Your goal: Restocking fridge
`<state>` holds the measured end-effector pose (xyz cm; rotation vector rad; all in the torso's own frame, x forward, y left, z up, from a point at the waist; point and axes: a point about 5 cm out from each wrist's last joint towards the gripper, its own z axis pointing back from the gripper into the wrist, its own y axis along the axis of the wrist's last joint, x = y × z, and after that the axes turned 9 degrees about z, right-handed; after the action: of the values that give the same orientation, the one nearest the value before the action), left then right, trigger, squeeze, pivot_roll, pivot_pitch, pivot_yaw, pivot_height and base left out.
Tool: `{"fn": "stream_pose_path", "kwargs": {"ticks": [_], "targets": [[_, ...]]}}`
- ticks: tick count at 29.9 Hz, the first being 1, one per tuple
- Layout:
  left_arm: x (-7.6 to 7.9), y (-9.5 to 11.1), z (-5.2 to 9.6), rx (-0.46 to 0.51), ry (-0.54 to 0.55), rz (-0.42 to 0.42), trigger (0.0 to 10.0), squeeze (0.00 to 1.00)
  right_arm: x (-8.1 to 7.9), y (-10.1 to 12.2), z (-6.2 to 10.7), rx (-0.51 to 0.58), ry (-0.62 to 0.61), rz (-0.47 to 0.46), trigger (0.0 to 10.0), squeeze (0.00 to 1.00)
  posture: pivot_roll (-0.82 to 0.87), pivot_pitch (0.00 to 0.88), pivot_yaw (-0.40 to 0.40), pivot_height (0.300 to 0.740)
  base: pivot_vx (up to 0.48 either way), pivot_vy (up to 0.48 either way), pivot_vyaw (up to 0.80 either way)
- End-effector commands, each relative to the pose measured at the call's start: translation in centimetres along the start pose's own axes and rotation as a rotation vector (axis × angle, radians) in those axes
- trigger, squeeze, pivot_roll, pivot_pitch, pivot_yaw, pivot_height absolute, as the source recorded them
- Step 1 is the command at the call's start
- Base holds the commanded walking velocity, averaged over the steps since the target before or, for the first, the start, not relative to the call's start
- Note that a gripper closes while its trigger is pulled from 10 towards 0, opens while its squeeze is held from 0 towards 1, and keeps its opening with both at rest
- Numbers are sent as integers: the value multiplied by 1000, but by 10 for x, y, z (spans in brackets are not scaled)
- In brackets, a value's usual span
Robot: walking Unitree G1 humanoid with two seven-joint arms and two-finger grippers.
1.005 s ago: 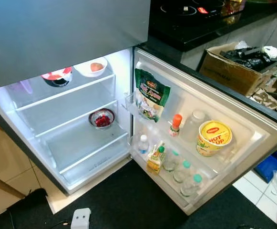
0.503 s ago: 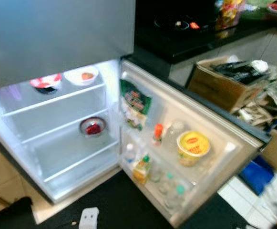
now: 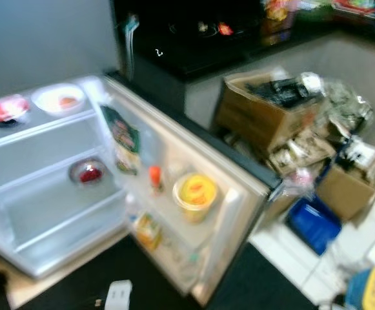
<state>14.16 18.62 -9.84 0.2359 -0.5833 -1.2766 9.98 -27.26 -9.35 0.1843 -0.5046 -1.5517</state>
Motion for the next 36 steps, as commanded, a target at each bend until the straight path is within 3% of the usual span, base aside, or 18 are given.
{"fn": "stream_pose_path", "kwargs": {"ticks": [1, 10, 27, 36], "targets": [[0, -7, 1, -21, 13, 7, 10000, 0, 4, 0, 1, 6, -12, -7, 10000, 0, -156, 100, -49, 740, 0, 0, 0], [1, -3, 0, -20, 10, -4, 10000, 0, 3, 25, -1, 128, 78, 46, 10000, 0, -153, 93, -53, 740, 0, 0, 85], [-2, -9, 1, -47, 38, -30, 10000, 0, 3, 8, 1, 77, 67, 61, 10000, 0, -141, 83, -48, 740, 0, 0, 769], [-4, -9, 2, -55, 38, -35, 10000, 0, 2, 3, 0, 18, 0, 89, 10000, 0, -139, 86, -41, 740, 0, 0, 114]]}}
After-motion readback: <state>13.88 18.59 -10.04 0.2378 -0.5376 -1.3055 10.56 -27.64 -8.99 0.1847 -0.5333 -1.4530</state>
